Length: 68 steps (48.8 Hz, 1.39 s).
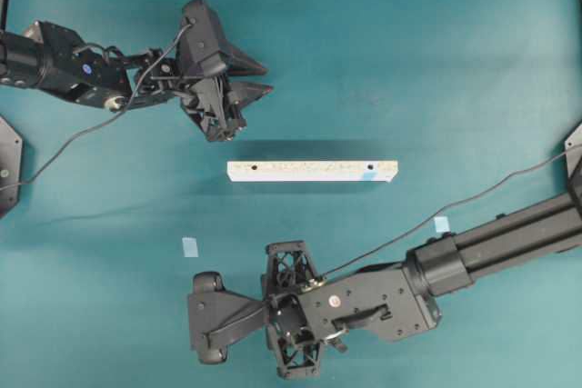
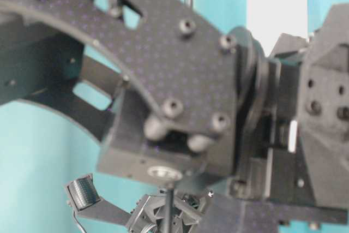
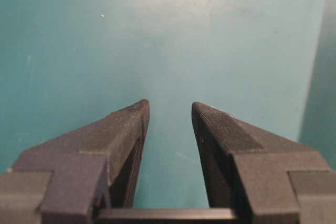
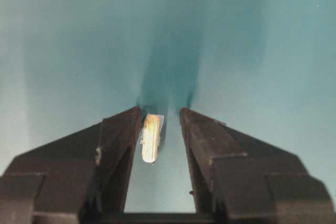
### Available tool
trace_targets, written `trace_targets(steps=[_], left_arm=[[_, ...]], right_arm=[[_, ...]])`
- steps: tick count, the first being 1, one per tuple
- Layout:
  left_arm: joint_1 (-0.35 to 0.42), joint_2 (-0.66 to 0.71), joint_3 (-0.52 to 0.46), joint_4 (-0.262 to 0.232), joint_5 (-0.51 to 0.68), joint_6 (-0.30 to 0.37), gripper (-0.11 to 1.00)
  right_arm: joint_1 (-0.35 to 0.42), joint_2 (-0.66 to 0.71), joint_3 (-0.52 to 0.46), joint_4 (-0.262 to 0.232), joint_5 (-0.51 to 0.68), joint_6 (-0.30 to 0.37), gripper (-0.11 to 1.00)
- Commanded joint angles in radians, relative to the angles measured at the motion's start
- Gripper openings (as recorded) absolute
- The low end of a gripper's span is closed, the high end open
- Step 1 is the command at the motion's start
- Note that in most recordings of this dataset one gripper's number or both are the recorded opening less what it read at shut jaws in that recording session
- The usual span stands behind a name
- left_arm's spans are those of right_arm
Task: Insert the rod into the hole on the wooden board.
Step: 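Lift the wooden peg off the table with the right gripper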
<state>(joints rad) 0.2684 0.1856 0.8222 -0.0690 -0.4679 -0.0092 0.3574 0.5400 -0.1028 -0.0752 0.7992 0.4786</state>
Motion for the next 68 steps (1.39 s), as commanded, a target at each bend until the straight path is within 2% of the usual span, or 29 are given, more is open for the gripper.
trace_targets(steps=[1,13,24,52,68], left_arm=[[-0.002,-0.025,-0.008,0.002,-0.003,-0.008,0.48],[-0.002,-0.025,-0.008,0.002,0.005,-0.008,0.48],[-0.002,-0.025,-0.008,0.002,0.029,-0.008,0.48],[-0.002,-0.026,-0.008,0.002,0.032,-0.008,0.48],[-0.002,-0.032,-0.008,0.002,0.060,-0.008,0.48]], right_arm=[[0.003,-0.021,-0.021,0.002,-0.005,0.002,0.43],[0.003,-0.021,-0.021,0.002,-0.002,0.005,0.39],[0.005,-0.021,-0.020,0.002,0.000,0.011,0.11],[0.005,-0.040,-0.018,-0.005,-0.005,0.011,0.11],[0.005,-0.160,0.025,-0.061,-0.052,0.018,0.11]])
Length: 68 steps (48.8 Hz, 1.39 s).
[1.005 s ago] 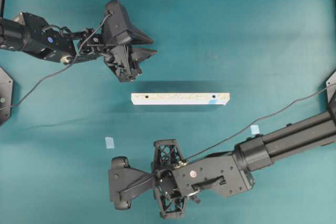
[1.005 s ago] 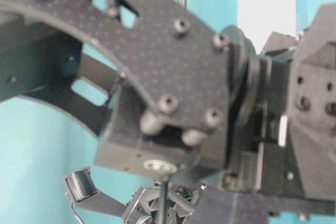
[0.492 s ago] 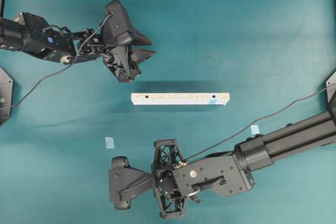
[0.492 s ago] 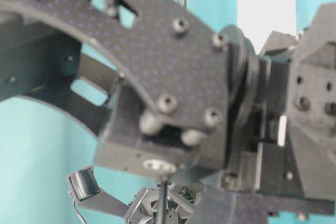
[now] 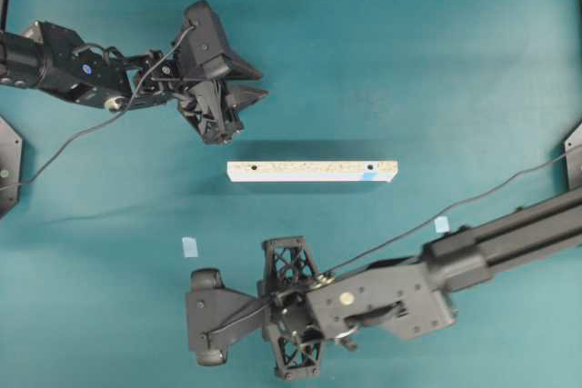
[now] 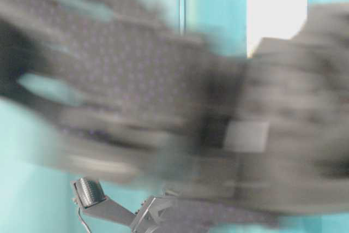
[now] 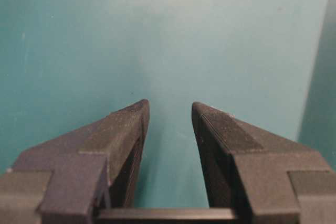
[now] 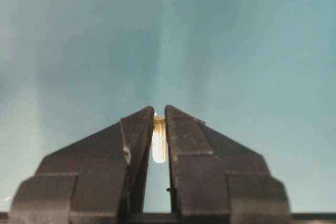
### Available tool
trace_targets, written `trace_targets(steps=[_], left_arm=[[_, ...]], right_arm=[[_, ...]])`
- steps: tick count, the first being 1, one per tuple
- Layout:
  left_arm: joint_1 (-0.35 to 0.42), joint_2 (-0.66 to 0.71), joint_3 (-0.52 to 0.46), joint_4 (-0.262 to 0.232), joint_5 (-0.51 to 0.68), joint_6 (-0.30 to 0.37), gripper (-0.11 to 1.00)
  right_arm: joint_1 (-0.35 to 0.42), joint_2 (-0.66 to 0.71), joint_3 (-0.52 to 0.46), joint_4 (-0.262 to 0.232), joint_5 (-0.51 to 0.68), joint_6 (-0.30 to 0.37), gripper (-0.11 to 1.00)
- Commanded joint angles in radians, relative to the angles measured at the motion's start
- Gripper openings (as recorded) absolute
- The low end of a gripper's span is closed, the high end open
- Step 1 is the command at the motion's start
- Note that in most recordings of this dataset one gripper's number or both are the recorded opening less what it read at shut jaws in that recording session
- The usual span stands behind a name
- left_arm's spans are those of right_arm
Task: Insert the rod into the hole on the wooden board.
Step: 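Lift the wooden peg off the table with the right gripper, then carry the peg toward the board's right end with the right gripper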
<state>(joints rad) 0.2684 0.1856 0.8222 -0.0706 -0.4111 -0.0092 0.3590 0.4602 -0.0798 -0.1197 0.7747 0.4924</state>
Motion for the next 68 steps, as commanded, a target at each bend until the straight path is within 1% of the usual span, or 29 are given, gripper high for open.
trace_targets(steps=[1,8,18,22,30,33,36,41,45,50,54,59,68], left_arm=[[-0.003,-0.032,-0.008,0.003,0.005,-0.008,0.48],[-0.002,-0.034,-0.008,0.003,0.015,-0.008,0.48],[-0.002,-0.035,-0.006,0.003,0.015,-0.008,0.48],[-0.003,-0.037,-0.006,0.003,0.015,-0.006,0.48],[-0.002,-0.041,-0.005,0.005,0.015,-0.006,0.48],[-0.003,-0.043,-0.005,0.005,0.015,-0.006,0.48],[-0.003,-0.044,-0.003,0.005,0.015,-0.006,0.48],[-0.003,-0.048,-0.002,0.005,0.015,-0.008,0.48],[-0.005,-0.052,0.000,0.003,0.015,-0.006,0.48],[-0.011,-0.066,0.000,0.005,0.015,-0.006,0.48],[-0.021,-0.083,0.000,0.005,0.020,-0.005,0.49],[-0.028,-0.104,0.000,0.005,0.041,-0.005,0.52],[-0.055,-0.135,0.003,0.005,0.094,-0.002,0.64]], right_arm=[[0.002,-0.087,0.008,-0.021,-0.034,0.009,0.11],[-0.002,-0.144,0.058,-0.077,-0.092,0.058,0.11],[-0.011,-0.227,0.155,-0.193,-0.173,0.135,0.11],[-0.020,-0.270,0.209,-0.232,-0.212,0.189,0.11],[-0.048,-0.347,0.313,-0.287,-0.299,0.291,0.11],[-0.055,-0.374,0.353,-0.321,-0.341,0.321,0.11],[-0.058,-0.399,0.388,-0.364,-0.371,0.337,0.11],[-0.067,-0.439,0.443,-0.446,-0.400,0.339,0.11],[-0.081,-0.468,0.480,-0.489,-0.405,0.347,0.11],[-0.101,-0.500,0.522,-0.512,-0.414,0.368,0.11],[-0.115,-0.522,0.554,-0.529,-0.448,0.396,0.11],[-0.137,-0.545,0.598,-0.549,-0.531,0.413,0.11],[-0.202,-0.578,0.675,-0.549,-0.715,0.413,0.11]])
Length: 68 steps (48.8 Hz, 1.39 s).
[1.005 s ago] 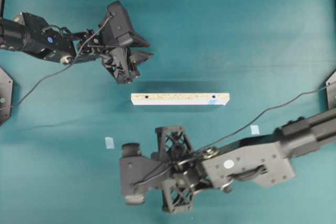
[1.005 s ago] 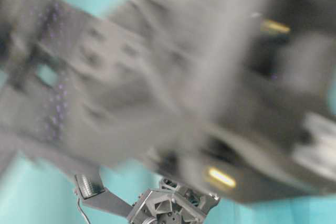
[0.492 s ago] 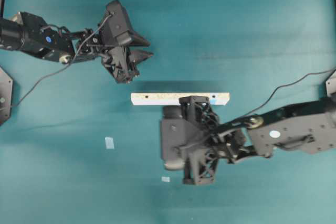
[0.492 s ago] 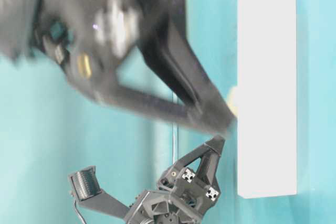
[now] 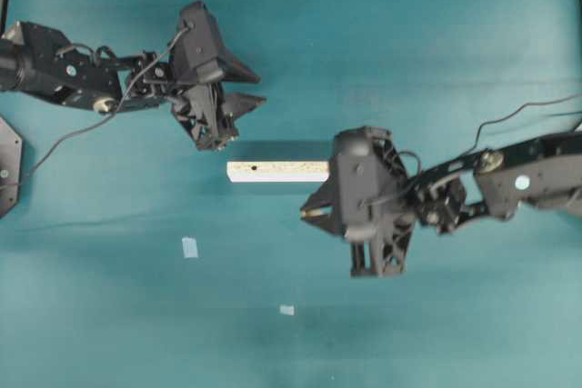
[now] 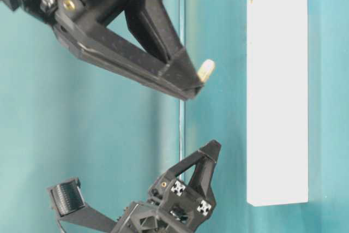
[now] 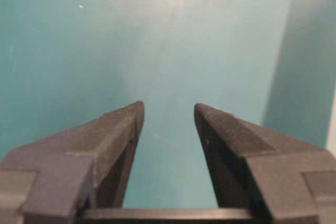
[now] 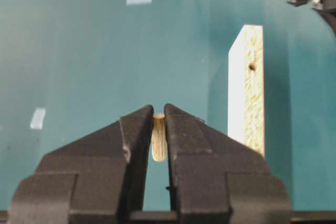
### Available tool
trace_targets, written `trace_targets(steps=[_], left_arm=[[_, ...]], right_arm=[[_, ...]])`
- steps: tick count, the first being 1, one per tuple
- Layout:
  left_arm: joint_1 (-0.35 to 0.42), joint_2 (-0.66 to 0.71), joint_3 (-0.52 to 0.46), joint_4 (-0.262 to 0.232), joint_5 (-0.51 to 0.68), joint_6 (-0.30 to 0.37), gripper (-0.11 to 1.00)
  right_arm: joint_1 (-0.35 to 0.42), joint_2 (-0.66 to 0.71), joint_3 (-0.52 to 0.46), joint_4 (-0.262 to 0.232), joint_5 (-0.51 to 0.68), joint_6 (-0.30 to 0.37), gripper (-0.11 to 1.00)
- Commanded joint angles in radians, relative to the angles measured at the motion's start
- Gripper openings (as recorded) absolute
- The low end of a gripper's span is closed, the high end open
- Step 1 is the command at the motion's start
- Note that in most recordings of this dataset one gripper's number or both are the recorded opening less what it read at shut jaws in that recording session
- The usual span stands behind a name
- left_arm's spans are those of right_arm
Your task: Insert the rod into the hole on the wooden board.
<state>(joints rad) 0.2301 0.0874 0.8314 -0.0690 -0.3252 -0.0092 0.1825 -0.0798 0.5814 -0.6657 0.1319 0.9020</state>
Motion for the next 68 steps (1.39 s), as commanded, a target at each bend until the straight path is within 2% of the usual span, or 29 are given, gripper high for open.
trace_targets(steps=[1,10,26,36,42,49,53,57,68], left_arm=[[-0.021,-0.041,-0.005,0.005,0.011,-0.002,0.65],[-0.067,-0.075,0.018,0.003,0.014,0.002,0.78],[-0.118,-0.163,0.075,0.008,0.012,0.009,0.80],[-0.158,-0.163,0.080,0.008,0.012,0.020,0.80],[-0.166,-0.161,0.077,0.008,0.012,0.018,0.80],[-0.167,-0.158,0.077,0.009,0.012,0.018,0.83],[-0.169,-0.158,0.077,0.008,0.012,0.017,0.89],[-0.170,-0.156,0.078,0.008,0.012,0.014,0.92],[-0.184,-0.158,0.081,0.008,0.012,0.011,0.93]], right_arm=[[-0.032,-0.041,0.021,-0.003,-0.087,0.003,0.11],[-0.081,-0.072,0.091,-0.003,-0.175,0.003,0.11],[-0.166,-0.133,0.207,-0.003,-0.327,0.002,0.11],[-0.218,-0.138,0.250,-0.002,-0.403,-0.009,0.11],[-0.250,-0.140,0.264,0.006,-0.449,-0.041,0.11],[-0.284,-0.140,0.282,0.048,-0.529,-0.109,0.11],[-0.302,-0.140,0.299,0.103,-0.591,-0.170,0.11],[-0.311,-0.138,0.330,0.198,-0.655,-0.255,0.11],[-0.282,-0.137,0.477,0.592,-0.904,-0.561,0.11]])
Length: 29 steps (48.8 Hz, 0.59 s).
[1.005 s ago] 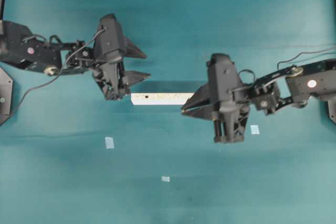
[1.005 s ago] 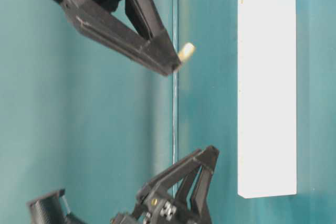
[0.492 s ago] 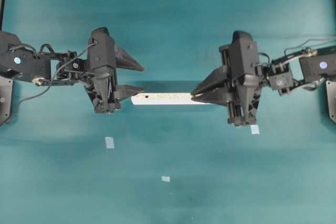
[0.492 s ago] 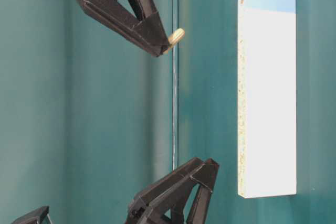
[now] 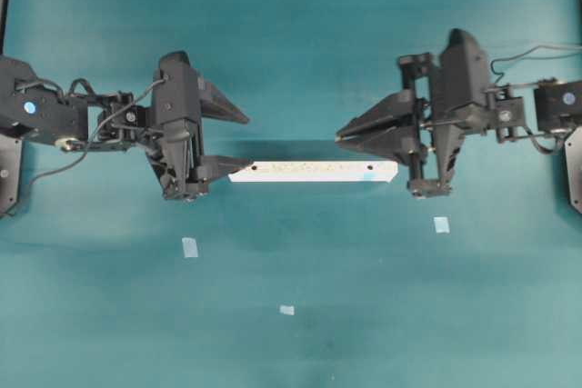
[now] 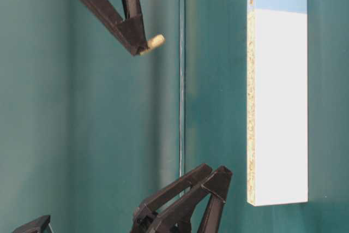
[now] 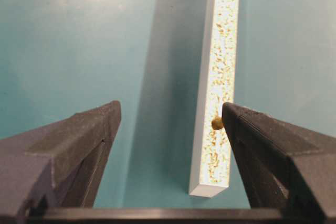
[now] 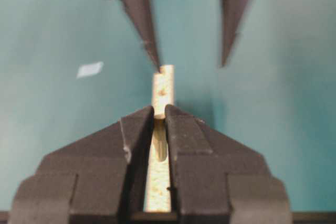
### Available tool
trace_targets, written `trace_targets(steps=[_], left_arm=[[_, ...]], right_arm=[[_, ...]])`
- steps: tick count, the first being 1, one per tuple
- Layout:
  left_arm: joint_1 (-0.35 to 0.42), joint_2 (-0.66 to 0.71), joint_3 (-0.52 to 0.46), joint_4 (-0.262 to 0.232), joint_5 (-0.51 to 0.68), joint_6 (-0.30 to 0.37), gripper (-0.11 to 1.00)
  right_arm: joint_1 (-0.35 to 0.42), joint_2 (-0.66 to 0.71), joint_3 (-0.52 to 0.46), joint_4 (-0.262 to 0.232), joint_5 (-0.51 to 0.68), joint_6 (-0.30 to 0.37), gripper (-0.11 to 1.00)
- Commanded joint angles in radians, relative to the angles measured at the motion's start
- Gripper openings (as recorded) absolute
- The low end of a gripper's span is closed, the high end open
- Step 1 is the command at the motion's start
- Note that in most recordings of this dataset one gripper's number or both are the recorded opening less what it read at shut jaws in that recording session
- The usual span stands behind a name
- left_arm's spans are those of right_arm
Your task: Insert the rod into the hole on the wooden board.
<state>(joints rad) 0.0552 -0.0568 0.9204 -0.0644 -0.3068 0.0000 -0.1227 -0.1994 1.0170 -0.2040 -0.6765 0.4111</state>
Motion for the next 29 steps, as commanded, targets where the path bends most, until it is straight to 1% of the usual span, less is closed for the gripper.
trace_targets(steps=[1,4,6,8,10,17,29], left_arm=[[-0.012,-0.012,-0.008,0.003,-0.006,0.002,0.93],[-0.017,-0.012,-0.008,0.003,-0.006,0.000,0.93],[-0.020,-0.012,-0.009,0.003,-0.005,0.000,0.93],[-0.023,-0.012,-0.009,0.003,-0.005,0.000,0.93],[-0.026,-0.012,-0.011,0.003,-0.005,-0.002,0.93],[-0.043,-0.002,-0.014,0.003,-0.005,-0.002,0.93],[-0.057,0.032,-0.023,0.003,-0.005,-0.006,0.93]], right_arm=[[0.029,-0.018,0.054,0.160,-0.114,-0.092,0.11],[0.052,-0.017,0.084,0.238,-0.164,-0.146,0.11],[0.067,-0.017,0.101,0.282,-0.190,-0.167,0.11],[0.081,-0.017,0.114,0.314,-0.207,-0.179,0.11],[0.092,-0.017,0.120,0.333,-0.213,-0.187,0.11],[0.112,-0.015,0.129,0.342,-0.213,-0.187,0.11],[0.114,-0.011,0.127,0.342,-0.212,-0.187,0.11]])
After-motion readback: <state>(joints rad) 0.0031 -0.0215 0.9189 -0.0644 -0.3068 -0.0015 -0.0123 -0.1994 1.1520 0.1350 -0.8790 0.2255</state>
